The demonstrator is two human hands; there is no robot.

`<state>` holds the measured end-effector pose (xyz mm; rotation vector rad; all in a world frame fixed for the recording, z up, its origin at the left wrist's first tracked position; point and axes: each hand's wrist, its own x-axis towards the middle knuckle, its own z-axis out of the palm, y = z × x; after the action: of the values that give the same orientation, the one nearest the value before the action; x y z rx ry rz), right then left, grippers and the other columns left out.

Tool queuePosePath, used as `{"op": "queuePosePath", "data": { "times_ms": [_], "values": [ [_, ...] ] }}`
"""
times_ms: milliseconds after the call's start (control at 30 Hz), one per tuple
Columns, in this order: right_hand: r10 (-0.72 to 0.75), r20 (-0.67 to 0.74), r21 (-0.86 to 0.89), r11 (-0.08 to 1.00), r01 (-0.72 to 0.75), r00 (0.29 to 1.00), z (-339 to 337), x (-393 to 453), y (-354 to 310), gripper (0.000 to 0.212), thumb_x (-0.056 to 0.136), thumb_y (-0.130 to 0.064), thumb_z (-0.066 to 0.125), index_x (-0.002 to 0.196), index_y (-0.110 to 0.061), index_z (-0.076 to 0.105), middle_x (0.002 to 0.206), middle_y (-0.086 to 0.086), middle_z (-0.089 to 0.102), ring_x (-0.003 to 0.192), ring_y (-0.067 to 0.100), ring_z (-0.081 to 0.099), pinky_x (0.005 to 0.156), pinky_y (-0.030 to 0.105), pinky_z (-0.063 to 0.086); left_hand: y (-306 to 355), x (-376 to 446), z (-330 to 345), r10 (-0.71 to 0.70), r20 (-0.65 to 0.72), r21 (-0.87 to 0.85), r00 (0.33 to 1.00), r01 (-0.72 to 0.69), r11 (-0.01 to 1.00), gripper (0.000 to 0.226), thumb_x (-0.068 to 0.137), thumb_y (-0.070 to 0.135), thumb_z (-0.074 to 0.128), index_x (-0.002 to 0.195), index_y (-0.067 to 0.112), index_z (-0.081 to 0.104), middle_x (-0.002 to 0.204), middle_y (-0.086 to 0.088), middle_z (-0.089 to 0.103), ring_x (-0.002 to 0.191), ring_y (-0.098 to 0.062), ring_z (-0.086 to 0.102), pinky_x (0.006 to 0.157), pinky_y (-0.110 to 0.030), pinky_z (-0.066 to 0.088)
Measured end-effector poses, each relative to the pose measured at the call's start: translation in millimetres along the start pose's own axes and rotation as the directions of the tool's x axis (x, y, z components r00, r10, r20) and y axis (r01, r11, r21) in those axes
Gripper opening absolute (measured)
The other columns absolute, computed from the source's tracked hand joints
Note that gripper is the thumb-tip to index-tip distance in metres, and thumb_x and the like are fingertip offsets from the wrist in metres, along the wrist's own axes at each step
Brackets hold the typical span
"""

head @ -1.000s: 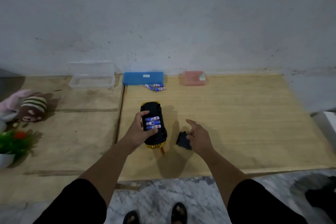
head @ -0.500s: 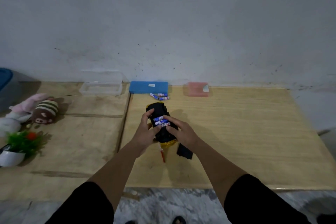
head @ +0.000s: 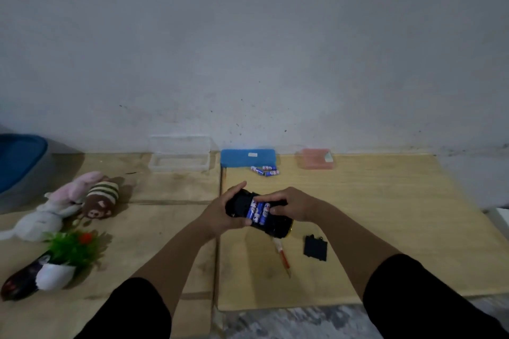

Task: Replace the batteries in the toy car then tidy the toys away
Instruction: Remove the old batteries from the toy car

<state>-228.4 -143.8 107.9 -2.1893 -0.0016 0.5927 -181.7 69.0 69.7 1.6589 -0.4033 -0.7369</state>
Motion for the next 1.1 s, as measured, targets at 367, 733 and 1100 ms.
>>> {"op": "queuePosePath", "data": {
  "times_ms": [367,733,1100],
  "values": [
    [0.111,-0.328,0.082,0.993,-0.088,0.938,46,32,-63,0.031,0.094,-0.004,0.044,0.117,-0.01,0.063,0.126,0.011,0.056,0.1,0.016,0.05,0.09,0.026,0.041,-14,-1,-48,0.131,-0.03,0.054,0.991,-0.129,0.99,0.086,0.066,-0.008,0.079,0.13,0.029,0.037,0.125,0.003,0.051,0.107,-0.006,0.057,0.084,-0.016,0.051],
    [0.114,-0.411,-0.06,0.987,-0.152,0.904,63,46,-82,0.023,0.096,-0.009,0.044,0.111,-0.003,0.06,0.137,0.019,0.043,0.127,0.028,0.04,0.091,0.023,0.033,-17,-4,-70,0.161,0.039,0.076,0.986,-0.163,0.984,0.085,0.066,-0.006,0.08,0.13,0.029,0.038,0.121,0.009,0.052,0.106,-0.006,0.058,0.083,-0.018,0.052],
    [0.044,-0.589,0.088,0.996,0.011,0.807,86,42,-82,0.022,0.082,-0.012,0.066,0.073,-0.027,0.052,0.103,0.003,0.067,0.102,0.017,0.062,0.082,0.029,0.05,-26,1,-65,0.108,0.041,0.029,0.993,-0.109,0.994,0.087,0.068,-0.003,0.08,0.137,0.022,0.033,0.126,0.004,0.046,0.112,-0.015,0.053,0.094,-0.036,0.051]
  ]
}}
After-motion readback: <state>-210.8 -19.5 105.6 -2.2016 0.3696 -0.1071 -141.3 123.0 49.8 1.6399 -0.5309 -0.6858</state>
